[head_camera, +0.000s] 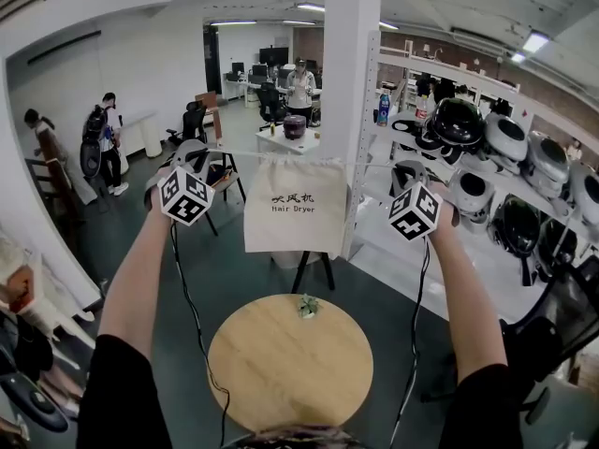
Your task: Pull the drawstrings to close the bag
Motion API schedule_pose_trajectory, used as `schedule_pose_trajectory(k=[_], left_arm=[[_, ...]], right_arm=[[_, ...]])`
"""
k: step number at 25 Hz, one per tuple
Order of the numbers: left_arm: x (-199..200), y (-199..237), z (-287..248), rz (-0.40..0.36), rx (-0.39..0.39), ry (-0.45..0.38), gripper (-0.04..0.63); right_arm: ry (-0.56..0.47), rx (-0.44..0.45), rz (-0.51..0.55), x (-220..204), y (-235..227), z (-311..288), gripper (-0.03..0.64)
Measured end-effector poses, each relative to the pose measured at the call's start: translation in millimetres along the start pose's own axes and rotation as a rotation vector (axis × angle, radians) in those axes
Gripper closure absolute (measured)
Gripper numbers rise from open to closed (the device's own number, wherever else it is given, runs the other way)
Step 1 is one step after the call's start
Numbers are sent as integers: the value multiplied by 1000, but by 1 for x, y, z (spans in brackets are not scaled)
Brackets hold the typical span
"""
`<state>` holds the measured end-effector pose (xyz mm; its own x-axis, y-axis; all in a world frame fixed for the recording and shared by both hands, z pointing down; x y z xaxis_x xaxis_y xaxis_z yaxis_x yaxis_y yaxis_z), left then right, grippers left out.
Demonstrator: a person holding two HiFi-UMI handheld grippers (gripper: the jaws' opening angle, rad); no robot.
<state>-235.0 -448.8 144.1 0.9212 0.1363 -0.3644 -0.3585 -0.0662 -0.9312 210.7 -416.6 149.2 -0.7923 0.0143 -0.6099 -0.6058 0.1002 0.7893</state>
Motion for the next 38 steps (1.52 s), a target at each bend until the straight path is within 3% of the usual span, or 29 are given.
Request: schedule_pose_trajectory(k=[38], left_arm=[[1,-2,-1,30,-10,20,575]], right_arm=[[-12,12,36,-9,3,-1,611]])
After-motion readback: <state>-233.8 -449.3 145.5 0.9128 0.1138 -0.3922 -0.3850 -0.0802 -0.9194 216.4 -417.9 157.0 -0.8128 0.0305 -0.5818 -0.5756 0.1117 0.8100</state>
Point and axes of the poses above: the fingertips, and each gripper's own axes: z backward along the fingers, y to its left, x out of its top, the point moved 10 cm from there along z, backward along the fingers, and after that the axes turned 10 degrees about -z, right-handed, at the moved point
